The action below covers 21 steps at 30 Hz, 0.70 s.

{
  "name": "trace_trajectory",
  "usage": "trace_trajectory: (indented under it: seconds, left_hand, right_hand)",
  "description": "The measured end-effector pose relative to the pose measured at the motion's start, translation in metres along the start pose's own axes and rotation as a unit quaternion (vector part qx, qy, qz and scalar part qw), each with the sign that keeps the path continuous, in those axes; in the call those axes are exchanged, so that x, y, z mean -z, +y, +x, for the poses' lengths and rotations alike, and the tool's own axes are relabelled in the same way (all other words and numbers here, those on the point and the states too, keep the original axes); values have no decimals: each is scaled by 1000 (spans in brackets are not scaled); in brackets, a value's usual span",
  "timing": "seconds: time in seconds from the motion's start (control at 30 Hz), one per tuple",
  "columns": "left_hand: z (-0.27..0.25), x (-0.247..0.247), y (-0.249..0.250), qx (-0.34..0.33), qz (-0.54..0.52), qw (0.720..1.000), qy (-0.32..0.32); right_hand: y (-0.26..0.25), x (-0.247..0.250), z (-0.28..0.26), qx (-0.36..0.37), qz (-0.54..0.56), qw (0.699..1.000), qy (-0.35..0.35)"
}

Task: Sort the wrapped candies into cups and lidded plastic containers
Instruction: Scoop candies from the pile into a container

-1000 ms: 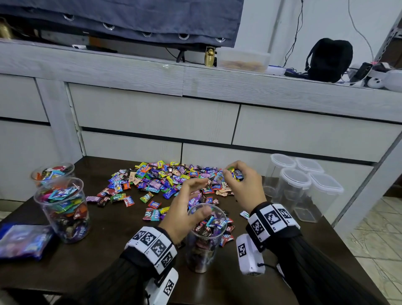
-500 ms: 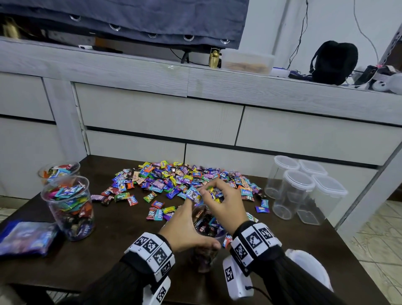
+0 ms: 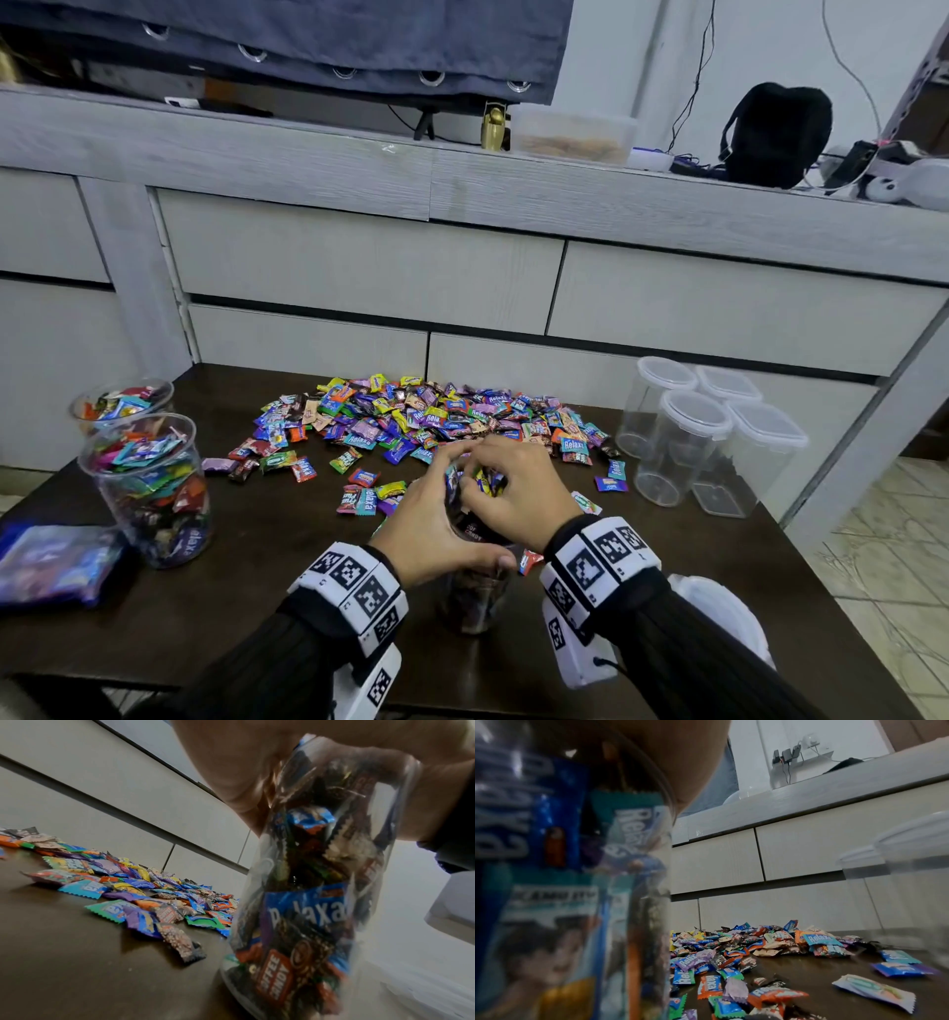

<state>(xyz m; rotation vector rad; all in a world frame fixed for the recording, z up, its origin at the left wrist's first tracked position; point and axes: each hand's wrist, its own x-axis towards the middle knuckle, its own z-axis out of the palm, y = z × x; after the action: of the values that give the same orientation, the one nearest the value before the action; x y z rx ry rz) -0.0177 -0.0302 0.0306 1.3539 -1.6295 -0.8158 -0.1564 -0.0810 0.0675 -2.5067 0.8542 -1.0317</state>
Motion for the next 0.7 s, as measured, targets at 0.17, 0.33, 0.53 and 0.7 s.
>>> trace_trajectory:
  seconds: [0.17,0.33,0.53,0.7]
  left_hand:
    - [0,1,-3,-3,18,1000,-11]
    - [0,1,-3,-19,0,1000,-9]
    - [3,0,-6,-18,-2,1000,-17]
    - [3,1,-10,-10,-33,999,-14]
  right_hand:
    - [2,2,-7,-7,51,998,25]
    - [-1,2,-6,24,51,998,-5]
    - [2,5,-3,34,23,996,-77]
    - [5,4,-1,28,26,996,-84]
